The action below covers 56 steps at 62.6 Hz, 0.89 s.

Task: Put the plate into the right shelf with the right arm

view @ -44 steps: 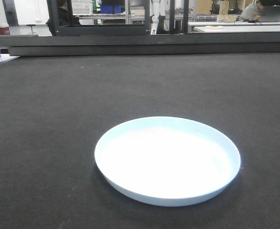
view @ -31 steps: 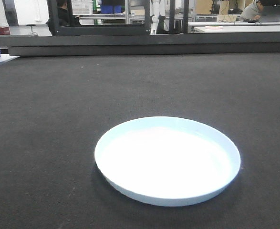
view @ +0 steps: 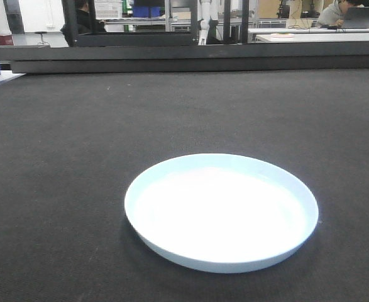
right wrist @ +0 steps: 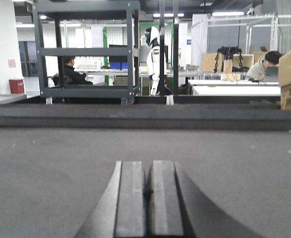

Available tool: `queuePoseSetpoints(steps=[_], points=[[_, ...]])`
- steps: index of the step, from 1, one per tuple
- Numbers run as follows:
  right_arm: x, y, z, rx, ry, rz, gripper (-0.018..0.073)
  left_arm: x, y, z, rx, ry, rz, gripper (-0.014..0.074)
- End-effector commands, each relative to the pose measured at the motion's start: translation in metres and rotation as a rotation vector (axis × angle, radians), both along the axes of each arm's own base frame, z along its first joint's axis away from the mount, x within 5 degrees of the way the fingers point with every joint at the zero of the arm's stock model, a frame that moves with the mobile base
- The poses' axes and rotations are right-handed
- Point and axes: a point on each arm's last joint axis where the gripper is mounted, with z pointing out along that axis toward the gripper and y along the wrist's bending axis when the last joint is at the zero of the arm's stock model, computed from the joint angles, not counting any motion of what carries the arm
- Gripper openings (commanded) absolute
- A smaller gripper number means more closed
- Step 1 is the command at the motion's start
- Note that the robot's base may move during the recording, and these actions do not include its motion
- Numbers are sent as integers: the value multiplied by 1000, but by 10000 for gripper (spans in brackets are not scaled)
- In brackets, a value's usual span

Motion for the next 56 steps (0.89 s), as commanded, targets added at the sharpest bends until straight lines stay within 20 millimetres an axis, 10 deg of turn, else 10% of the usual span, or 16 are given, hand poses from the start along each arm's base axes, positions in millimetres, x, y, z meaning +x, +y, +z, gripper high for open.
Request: queuePoseSetpoints(steps=[1, 19, 56], points=[[-5, 0, 31, -3, -27, -1, 54, -1, 1, 5, -18, -89, 9, -128], [22, 9, 51, 125, 460, 84, 54, -1, 1, 5, -18, -89, 9, -128], [129, 25, 6, -11, 1275, 106, 54, -1, 1, 5, -18, -89, 9, -128]])
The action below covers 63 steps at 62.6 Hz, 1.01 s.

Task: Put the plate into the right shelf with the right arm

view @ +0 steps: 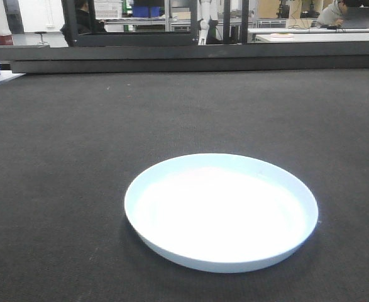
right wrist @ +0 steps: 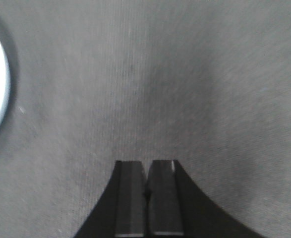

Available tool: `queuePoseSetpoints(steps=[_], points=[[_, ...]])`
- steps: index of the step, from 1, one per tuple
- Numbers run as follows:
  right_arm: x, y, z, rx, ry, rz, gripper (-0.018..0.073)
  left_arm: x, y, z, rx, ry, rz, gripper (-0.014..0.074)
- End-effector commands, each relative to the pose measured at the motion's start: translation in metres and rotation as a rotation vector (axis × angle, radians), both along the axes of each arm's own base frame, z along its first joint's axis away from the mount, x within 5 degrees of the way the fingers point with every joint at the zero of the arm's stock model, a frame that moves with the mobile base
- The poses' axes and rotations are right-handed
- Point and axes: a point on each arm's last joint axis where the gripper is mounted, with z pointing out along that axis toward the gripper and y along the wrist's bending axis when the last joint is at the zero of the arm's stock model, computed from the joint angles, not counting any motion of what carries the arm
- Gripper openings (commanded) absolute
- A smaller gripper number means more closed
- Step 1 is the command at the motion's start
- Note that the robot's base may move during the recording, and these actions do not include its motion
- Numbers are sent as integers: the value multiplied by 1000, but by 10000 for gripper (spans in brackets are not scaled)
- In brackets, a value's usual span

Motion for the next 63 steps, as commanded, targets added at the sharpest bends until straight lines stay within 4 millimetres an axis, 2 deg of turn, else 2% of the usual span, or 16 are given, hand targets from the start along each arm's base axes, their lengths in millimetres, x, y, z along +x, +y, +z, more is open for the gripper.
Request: queuePoseSetpoints(steps=[1, 13, 27, 39, 45, 49, 52, 56, 63], points=[[16, 7, 5, -9, -8, 29, 54, -1, 1, 5, -18, -89, 9, -128], [38, 33, -5, -4, 125, 89, 54, -1, 1, 5, -18, -89, 9, -128], [60, 66, -3, -15, 171, 181, 54, -1, 1, 5, -18, -89, 9, -128], [80, 83, -1, -33, 202, 73, 64, -1, 1, 5, -18, -89, 9, -128], [86, 93, 1, -31, 204, 53, 153, -1, 1, 5, -18, -89, 9, -128], [88, 101, 0, -33, 205, 74, 269, -1, 1, 5, -18, -89, 9, -128], [89, 108, -1, -36, 208, 95, 393, -1, 1, 5, -18, -89, 9, -128], [90, 113, -4, -41, 217, 110, 477, -1, 1, 5, -18, -89, 9, -128], [91, 118, -9, -32, 240, 104, 476, -1, 1, 5, -18, -89, 9, -128]])
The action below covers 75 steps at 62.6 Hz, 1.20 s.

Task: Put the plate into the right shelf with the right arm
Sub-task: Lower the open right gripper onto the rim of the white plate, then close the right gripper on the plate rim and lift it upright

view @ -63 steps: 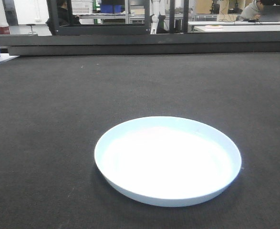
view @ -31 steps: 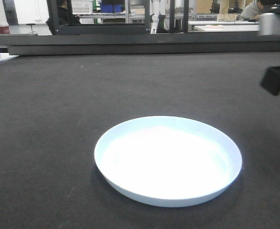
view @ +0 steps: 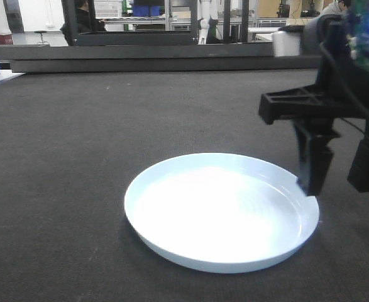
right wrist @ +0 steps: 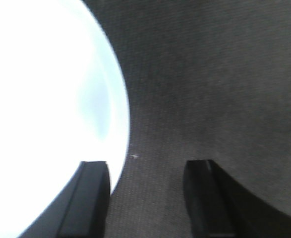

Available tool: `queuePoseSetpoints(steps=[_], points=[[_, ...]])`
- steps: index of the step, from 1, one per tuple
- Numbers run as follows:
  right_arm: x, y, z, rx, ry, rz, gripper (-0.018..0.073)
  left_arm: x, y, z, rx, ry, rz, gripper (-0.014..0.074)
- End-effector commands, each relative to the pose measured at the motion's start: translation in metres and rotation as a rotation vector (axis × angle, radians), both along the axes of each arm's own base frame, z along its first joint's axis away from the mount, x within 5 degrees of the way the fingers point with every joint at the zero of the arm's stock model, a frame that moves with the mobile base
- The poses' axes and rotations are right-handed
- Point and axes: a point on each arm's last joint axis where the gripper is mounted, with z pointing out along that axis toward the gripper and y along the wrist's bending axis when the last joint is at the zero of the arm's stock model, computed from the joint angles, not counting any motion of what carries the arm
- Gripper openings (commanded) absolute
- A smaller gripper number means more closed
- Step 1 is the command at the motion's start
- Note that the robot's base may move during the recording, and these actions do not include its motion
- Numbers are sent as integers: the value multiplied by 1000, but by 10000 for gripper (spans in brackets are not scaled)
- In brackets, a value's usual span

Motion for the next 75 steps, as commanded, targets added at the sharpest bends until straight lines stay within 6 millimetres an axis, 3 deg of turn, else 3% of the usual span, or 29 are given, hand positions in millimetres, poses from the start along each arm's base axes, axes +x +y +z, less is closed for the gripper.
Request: queuePoseSetpoints(steps=[1, 13, 35, 40, 45, 51, 63, 75], points=[[3, 3, 14, 34, -50, -12, 473, -1, 1, 5, -18, -89, 9, -128], [10, 7, 2, 39, -28, -72, 424, -1, 1, 5, -18, -89, 9, -128], [18, 12, -14, 36, -17, -87, 418, -1, 1, 5, -18, -89, 9, -128], [19, 12, -15, 33, -13, -87, 355, -1, 1, 5, -18, -89, 9, -128], [19, 12, -14, 36, -14, -87, 221, -1, 1, 5, -18, -89, 9, -128], [20, 13, -9, 38, -20, -86, 32, -1, 1, 5, -18, -89, 9, -128], [20, 13, 14, 76, -86, -82, 65, -1, 1, 5, -18, -89, 9, -128], [5, 0, 44, 81, -208, -35, 65, -1, 1, 5, -18, -89, 9, -128]])
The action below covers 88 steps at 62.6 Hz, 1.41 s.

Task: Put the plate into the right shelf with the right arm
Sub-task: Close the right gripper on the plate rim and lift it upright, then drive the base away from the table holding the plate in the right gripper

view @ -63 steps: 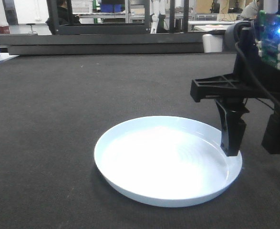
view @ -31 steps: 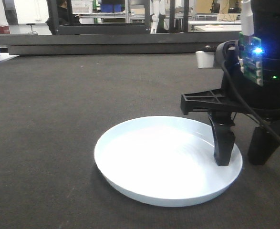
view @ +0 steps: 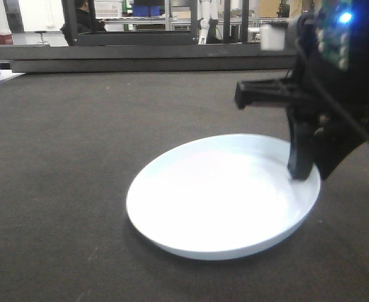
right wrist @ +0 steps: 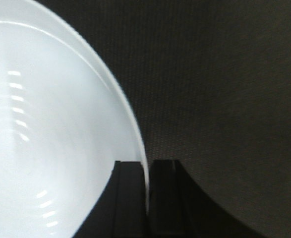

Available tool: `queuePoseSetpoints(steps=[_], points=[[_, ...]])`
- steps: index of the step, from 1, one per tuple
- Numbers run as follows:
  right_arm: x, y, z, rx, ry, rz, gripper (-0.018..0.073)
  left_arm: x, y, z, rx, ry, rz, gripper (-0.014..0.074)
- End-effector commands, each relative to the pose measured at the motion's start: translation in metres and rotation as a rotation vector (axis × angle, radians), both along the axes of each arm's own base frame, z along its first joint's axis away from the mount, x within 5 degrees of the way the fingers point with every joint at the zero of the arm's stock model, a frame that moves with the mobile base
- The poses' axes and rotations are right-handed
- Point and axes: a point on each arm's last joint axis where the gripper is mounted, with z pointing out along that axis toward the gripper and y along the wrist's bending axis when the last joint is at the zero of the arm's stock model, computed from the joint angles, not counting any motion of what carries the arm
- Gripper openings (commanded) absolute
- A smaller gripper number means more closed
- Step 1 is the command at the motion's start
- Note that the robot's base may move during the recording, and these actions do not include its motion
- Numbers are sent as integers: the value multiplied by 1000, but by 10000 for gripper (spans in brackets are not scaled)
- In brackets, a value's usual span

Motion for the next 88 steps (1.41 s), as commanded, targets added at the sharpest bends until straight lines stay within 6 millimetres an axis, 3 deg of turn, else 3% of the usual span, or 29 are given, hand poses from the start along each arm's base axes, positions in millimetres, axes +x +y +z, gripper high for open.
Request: queuePoseSetpoints(steps=[1, 15, 29, 61, 76, 88], points=[[-7, -10, 34, 14, -154, 41, 65, -1, 1, 5, -18, -89, 9, -128], [-44, -34, 58, 89, -519, 146, 65, -1, 1, 5, -18, -89, 9, -128], [-90, -56, 69, 154, -899, 288, 65, -1, 1, 5, -18, -89, 9, -128], [-163, -128, 49, 106, -1242, -32, 65, -1, 1, 5, -18, -89, 9, -128], [-188, -137, 43, 95, -1410, -88, 65, -1, 1, 5, -18, -89, 9, -128], [-196, -137, 46, 100, -1455, -89, 65, -1, 1, 5, -18, -89, 9, -128]])
